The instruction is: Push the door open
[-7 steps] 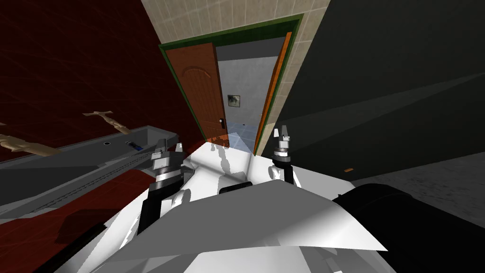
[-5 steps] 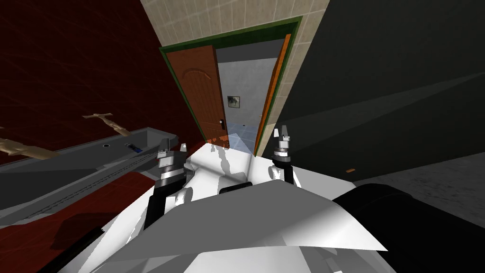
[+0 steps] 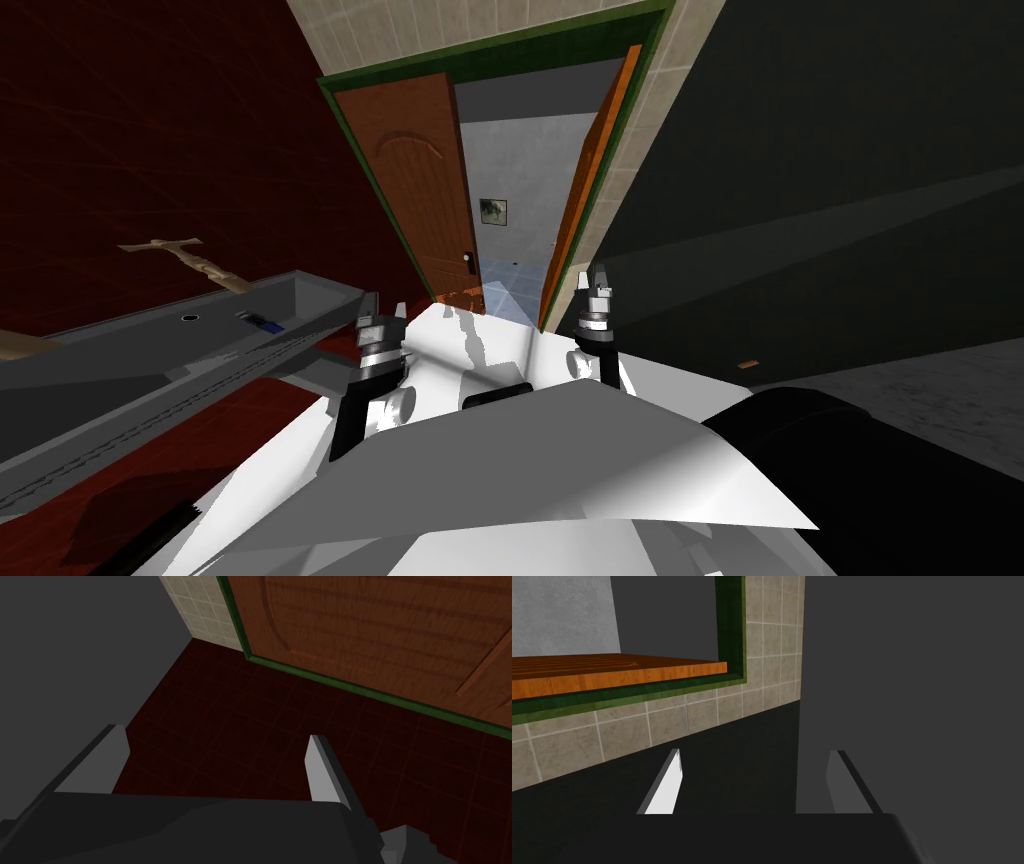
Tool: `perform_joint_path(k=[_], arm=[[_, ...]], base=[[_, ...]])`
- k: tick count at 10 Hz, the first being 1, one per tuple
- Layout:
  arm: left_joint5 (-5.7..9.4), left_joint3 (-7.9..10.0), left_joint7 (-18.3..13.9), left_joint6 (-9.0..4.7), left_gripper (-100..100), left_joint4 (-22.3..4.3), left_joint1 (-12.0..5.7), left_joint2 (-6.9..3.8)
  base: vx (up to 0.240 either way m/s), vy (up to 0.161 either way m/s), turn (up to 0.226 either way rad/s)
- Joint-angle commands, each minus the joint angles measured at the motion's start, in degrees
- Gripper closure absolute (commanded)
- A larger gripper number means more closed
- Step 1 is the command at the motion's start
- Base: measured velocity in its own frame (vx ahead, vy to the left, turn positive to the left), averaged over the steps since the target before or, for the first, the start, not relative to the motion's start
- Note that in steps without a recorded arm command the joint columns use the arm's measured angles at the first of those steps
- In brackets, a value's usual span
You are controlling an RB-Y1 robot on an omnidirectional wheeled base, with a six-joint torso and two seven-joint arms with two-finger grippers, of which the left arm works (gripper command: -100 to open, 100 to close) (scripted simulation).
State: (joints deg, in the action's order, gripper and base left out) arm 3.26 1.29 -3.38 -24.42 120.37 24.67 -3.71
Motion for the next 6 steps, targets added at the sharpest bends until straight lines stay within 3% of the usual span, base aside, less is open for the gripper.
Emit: perform_joint_path(k=[1, 6], arm=[[-0.05, -0.25, -0.3, -0.32, -100, -1.91, -0.9, -0.31], [-0.47, -1.33, -0.87, -0.46, -100, -8.03, -4.84, -0.8]], base=[[0.078, 0.042, -0.016], [0.09, 0.045, -0.018]])
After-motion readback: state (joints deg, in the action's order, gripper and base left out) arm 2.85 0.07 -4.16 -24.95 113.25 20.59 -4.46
